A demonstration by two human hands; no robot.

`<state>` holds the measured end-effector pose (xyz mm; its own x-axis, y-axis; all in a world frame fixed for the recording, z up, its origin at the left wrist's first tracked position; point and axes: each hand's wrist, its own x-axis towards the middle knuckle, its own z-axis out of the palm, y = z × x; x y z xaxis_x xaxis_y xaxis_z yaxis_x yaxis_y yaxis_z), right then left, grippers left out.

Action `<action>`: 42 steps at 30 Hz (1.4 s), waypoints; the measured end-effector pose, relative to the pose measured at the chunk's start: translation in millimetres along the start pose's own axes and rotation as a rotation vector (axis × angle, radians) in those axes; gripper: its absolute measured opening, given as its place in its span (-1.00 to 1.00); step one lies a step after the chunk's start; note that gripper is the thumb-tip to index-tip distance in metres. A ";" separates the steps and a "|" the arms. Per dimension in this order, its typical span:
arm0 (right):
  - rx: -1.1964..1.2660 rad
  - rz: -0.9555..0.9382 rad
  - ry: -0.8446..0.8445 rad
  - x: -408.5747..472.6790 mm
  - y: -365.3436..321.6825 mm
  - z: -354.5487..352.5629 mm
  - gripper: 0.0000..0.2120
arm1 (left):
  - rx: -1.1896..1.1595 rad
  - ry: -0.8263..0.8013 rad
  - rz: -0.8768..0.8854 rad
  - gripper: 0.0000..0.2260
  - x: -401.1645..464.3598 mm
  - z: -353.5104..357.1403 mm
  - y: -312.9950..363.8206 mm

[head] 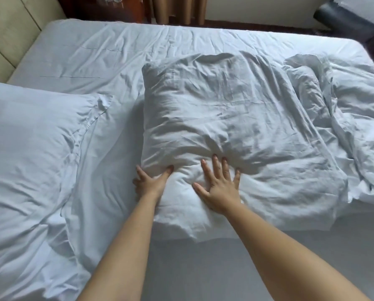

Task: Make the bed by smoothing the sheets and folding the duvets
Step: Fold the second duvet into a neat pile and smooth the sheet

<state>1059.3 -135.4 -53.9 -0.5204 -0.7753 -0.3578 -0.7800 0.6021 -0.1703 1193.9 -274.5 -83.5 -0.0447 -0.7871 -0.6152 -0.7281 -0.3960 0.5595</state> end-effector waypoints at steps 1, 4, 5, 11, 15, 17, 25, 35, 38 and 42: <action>-0.012 -0.002 0.004 1.1 2.5 6.3 -0.26 | -0.035 -0.055 -0.005 0.07 6.0 1.4 -5.8; -0.020 -0.001 -0.001 5.0 6.9 21.7 -0.22 | -0.119 -0.159 -0.007 0.16 21.0 5.1 -19.2; -0.014 -0.004 -0.006 6.7 7.7 25.0 -0.22 | -0.147 -0.181 -0.006 0.17 24.4 4.6 -22.1; -0.002 -0.004 -0.055 14.8 10.4 25.1 -0.26 | -0.213 -0.193 -0.083 -0.16 24.7 -5.7 -20.7; 0.045 0.022 -0.103 12.5 15.2 6.4 -0.30 | -0.252 -0.167 -0.087 -0.23 0.7 -4.6 -4.3; 0.096 0.034 -0.144 9.7 20.8 -4.8 -0.31 | -0.262 -0.137 -0.076 -0.29 -16.5 -2.3 7.4; 0.389 0.008 -0.173 -13.7 60.2 -52.5 -0.35 | -0.125 -0.019 0.052 -0.31 -104.0 -10.4 70.9; 0.737 -0.203 -0.135 -54.3 153.0 -152.3 -0.35 | -0.051 0.160 0.262 -0.43 -257.0 19.4 178.9; 0.812 -0.252 -0.103 -65.9 181.6 -173.9 -0.36 | -0.026 0.176 0.322 -0.42 -292.3 37.9 207.9; 0.850 -0.232 -0.088 -75.8 209.8 -194.9 -0.32 | 0.036 0.195 0.388 -0.38 -324.1 58.4 237.6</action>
<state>867.4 12.6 116.5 -0.3249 -0.8994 -0.2926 -0.3225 0.3962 -0.8597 995.5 -85.9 216.5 -0.1927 -0.9502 -0.2449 -0.7062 -0.0390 0.7069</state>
